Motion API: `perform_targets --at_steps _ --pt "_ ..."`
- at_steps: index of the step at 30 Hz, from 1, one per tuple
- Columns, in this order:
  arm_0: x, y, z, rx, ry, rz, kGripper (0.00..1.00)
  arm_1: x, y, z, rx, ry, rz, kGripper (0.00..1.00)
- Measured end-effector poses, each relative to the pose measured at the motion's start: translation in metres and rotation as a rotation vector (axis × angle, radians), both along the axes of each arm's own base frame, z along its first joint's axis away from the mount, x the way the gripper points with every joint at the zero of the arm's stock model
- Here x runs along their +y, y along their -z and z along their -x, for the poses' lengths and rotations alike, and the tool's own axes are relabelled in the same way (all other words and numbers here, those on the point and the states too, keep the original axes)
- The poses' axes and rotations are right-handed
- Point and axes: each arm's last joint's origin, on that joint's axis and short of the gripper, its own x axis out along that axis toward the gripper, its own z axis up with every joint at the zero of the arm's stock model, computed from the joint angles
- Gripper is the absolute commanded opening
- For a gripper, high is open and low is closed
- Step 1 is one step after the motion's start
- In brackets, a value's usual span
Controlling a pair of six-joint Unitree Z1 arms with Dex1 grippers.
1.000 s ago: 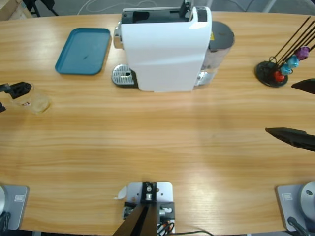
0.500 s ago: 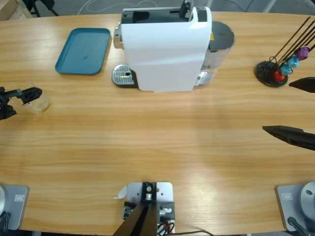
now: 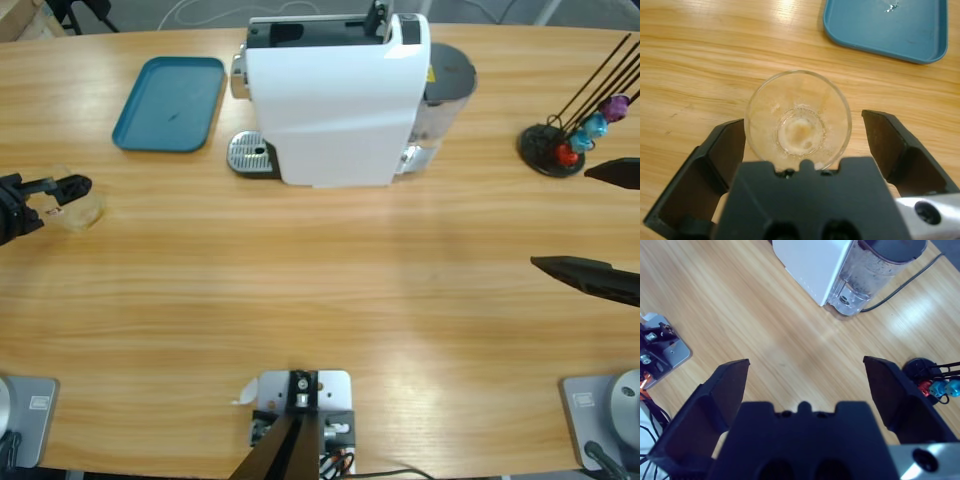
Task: Pour coffee
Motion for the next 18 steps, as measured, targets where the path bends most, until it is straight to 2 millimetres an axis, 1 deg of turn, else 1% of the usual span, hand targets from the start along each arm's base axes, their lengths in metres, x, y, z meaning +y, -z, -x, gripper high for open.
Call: perform_targets --at_steps 2,3,4,5,6,7,9,10,12,18 --pt "0.001 0.004 0.0 -0.005 0.003 0.002 0.997 0.001 0.001 -0.001 0.004 0.0 0.006 1.0" --pt "0.001 0.005 0.0 -0.008 0.004 0.003 0.979 0.002 0.001 -0.001 0.005 0.0 0.008 1.0" --pt "0.001 0.006 0.001 -0.011 0.007 0.003 0.931 0.002 0.001 -0.002 0.007 0.0 0.011 1.0" --pt "0.001 0.007 0.001 -0.015 0.011 0.002 0.861 0.003 0.002 -0.002 0.008 0.0 0.013 1.0" --pt "0.001 0.008 0.001 -0.018 0.015 0.0 0.72 0.003 0.002 -0.002 0.009 0.0 0.015 1.0" --pt "0.001 0.009 0.001 -0.02 0.021 -0.006 0.6 0.004 0.002 -0.002 0.01 0.0 0.016 1.0" --pt "0.001 0.009 -0.001 -0.018 0.035 -0.019 0.423 0.004 0.002 -0.002 0.011 0.0 0.017 1.0" --pt "0.0 0.01 -0.002 -0.013 0.041 -0.025 0.263 0.004 0.002 -0.002 0.01 0.0 0.017 1.0" --pt "0.0 0.012 -0.003 -0.003 0.048 -0.034 0.009 0.004 0.002 -0.002 0.009 -0.003 0.019 1.0" --pt "0.001 0.013 -0.006 0.009 0.052 -0.05 0.0 0.004 0.002 -0.003 -0.006 -0.018 0.033 1.0"
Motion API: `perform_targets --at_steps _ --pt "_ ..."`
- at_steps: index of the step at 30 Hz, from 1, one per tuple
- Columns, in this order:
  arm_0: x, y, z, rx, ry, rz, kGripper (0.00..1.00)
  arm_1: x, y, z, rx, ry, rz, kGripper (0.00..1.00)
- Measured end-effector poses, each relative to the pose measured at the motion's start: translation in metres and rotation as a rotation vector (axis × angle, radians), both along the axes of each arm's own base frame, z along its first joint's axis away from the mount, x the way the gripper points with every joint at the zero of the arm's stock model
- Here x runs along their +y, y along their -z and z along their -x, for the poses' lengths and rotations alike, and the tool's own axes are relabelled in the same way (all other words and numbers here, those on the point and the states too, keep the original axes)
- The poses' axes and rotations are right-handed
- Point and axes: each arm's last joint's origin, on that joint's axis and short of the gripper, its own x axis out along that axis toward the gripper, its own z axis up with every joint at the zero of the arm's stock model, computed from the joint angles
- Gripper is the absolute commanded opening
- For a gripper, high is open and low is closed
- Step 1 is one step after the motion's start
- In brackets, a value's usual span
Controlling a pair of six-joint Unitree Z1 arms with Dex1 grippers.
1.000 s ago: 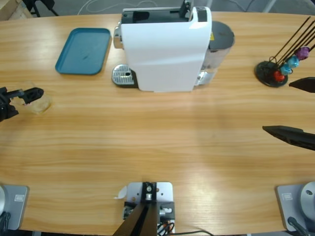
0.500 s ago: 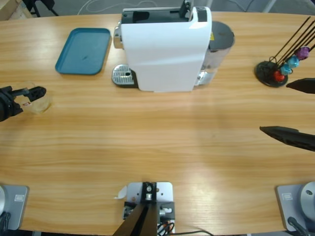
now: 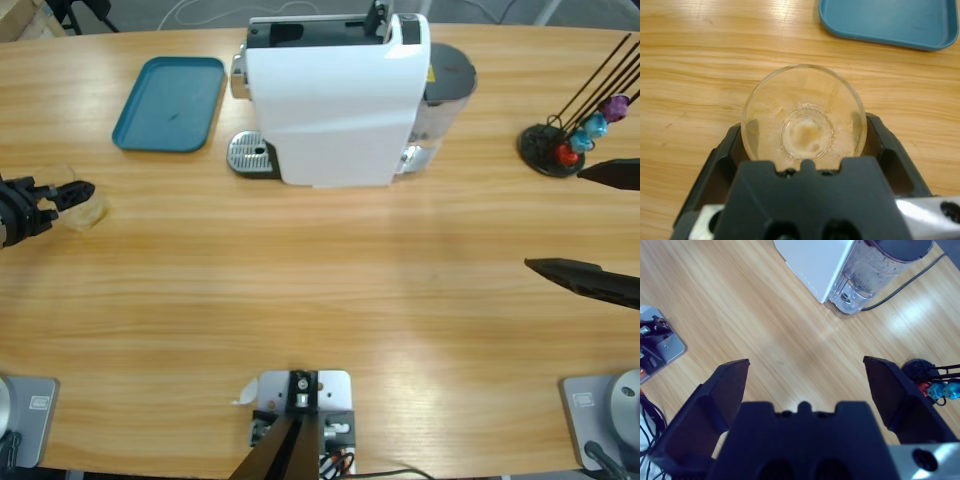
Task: Pour coffee
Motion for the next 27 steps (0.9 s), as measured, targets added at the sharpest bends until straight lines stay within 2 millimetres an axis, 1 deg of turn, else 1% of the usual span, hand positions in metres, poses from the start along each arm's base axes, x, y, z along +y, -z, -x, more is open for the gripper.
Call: perform_targets --at_steps 3,7,12,14,19,22,25,27 --pt "0.0 -0.001 -0.001 -0.002 0.02 -0.02 0.0 0.0 0.0 0.0 -0.003 -0.001 -0.002 0.996" --pt "-0.003 -0.005 -0.004 -0.012 0.088 -0.083 0.0 0.001 -0.001 -0.001 -0.01 0.002 -0.008 1.0" --pt "-0.002 -0.024 -0.002 -0.087 0.162 -0.091 0.0 0.002 -0.001 -0.003 -0.02 0.013 -0.004 1.0" --pt "-0.004 -0.033 0.0 -0.097 0.253 -0.061 0.0 0.004 0.0 -0.004 -0.021 0.019 0.007 1.0" --pt "-0.016 -0.047 -0.001 -0.081 0.597 0.007 0.0 0.006 -0.001 -0.006 -0.035 0.027 -0.003 1.0" --pt "-0.019 -0.053 -0.004 -0.096 0.756 -0.005 0.0 0.005 0.004 -0.005 -0.03 0.027 0.005 1.0" --pt "-0.023 -0.06 -0.01 -0.123 0.859 -0.012 0.0 0.005 0.006 -0.005 -0.028 0.027 0.009 1.0" --pt "-0.024 -0.06 -0.018 -0.122 0.872 -0.026 0.0 0.005 0.006 -0.005 -0.029 0.027 0.007 1.0"
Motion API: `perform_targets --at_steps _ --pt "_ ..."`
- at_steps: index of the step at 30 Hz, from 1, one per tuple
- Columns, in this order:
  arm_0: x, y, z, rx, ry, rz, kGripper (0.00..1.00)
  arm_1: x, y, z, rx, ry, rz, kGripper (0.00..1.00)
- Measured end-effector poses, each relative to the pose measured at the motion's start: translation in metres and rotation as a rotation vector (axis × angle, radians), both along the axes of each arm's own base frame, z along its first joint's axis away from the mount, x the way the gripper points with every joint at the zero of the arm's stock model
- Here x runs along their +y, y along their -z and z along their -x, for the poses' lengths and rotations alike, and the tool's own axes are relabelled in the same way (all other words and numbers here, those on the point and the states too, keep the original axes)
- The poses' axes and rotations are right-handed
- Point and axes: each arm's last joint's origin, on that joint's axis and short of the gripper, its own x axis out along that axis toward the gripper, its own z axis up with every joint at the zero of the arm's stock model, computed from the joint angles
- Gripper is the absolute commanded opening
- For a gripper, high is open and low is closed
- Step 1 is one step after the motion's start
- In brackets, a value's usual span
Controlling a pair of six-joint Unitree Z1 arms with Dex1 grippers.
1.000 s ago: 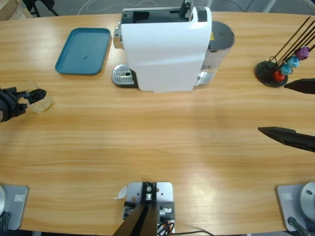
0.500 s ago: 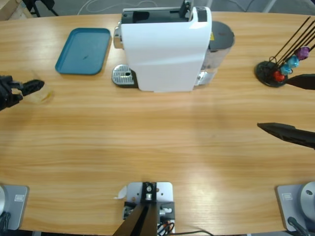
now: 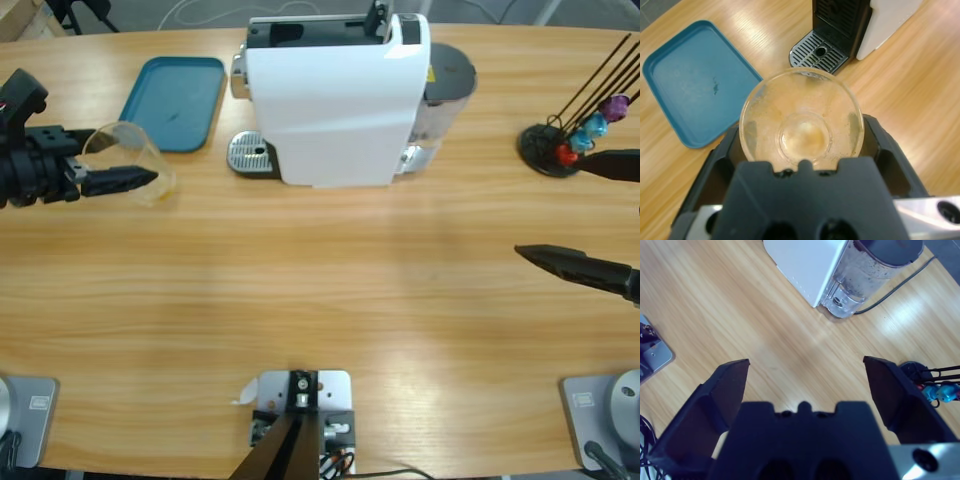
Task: Pour coffee
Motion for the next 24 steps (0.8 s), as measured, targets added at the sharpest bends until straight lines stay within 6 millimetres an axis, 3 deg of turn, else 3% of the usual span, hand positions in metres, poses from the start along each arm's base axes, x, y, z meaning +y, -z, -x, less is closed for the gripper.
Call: perform_targets --at_steps 4,10,16,24 --pt "0.0 0.001 -0.014 -0.026 0.054 -0.024 0.0 0.0 0.002 0.0 0.003 0.0 0.005 1.0" --pt "0.014 -0.002 -0.042 -0.039 0.18 0.093 0.0 -0.001 0.003 0.001 0.006 0.0 0.009 0.996" --pt "0.002 0.01 -0.087 -0.083 0.324 0.06 0.0 -0.001 0.003 0.001 0.006 0.0 0.009 0.996" --pt "-0.008 0.025 -0.105 -0.132 0.467 0.023 0.0 -0.001 0.003 0.001 0.006 0.0 0.009 0.991"
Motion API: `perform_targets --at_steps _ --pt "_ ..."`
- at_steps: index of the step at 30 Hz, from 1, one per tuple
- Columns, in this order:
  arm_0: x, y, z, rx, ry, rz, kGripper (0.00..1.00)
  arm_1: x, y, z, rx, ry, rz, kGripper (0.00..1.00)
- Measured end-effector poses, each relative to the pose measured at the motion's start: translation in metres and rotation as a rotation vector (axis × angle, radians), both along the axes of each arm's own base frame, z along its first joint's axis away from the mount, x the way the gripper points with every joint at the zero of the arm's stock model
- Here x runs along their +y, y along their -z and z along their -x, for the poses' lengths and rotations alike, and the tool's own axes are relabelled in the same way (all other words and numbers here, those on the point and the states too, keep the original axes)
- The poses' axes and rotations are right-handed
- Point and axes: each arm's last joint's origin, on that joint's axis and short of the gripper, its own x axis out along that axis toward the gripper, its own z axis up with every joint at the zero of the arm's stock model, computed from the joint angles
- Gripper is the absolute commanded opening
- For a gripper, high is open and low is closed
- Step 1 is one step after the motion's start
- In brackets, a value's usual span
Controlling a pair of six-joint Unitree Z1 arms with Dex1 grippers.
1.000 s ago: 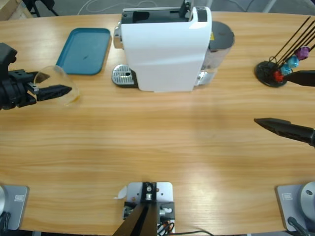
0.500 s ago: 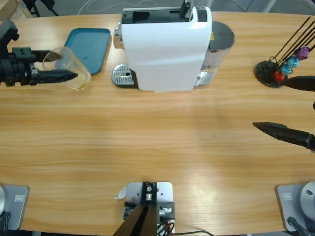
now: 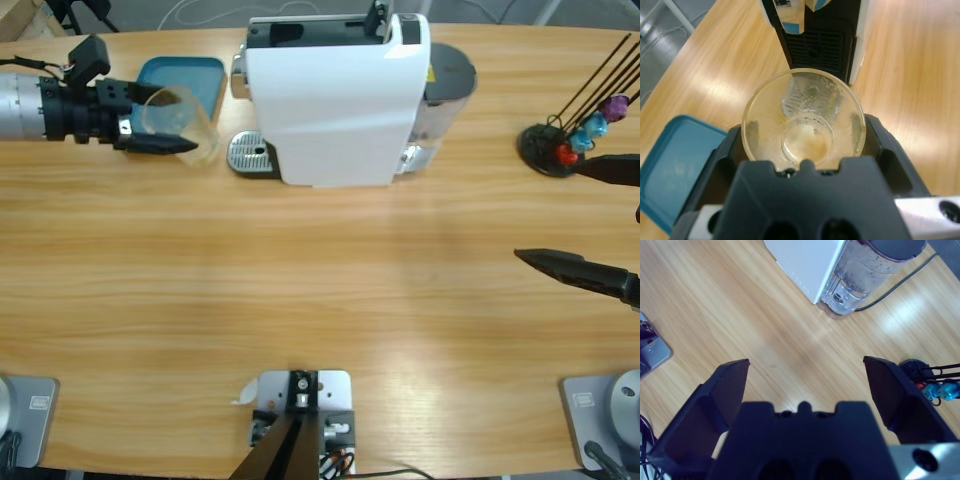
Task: Pour coffee
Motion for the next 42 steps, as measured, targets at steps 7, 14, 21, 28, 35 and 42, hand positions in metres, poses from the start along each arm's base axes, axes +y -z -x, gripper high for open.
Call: perform_targets --at_steps 7,14,21,28,35,42 --pt "-0.021 0.006 -0.021 -0.007 0.065 0.006 0.0 0.0 0.0 0.0 0.0 0.0 0.0 0.992" --pt "-0.038 0.026 -0.03 0.046 0.109 -0.007 0.0 0.0 0.0 0.0 0.0 0.0 0.0 0.992" --pt "-0.048 0.029 -0.044 0.039 0.119 -0.002 0.0 0.0 0.0 0.0 0.0 0.0 0.0 0.996" --pt "-0.059 0.027 -0.047 0.024 0.143 0.003 0.0 0.0 0.0 0.0 0.0 0.0 0.0 0.996" --pt "-0.067 0.027 -0.045 0.014 0.138 -0.029 0.0 0.0 0.0 0.0 0.0 0.0 0.0 0.991" --pt "-0.071 0.025 -0.047 0.001 0.115 -0.06 0.0 0.0 0.0 0.0 0.0 0.0 0.0 0.991"
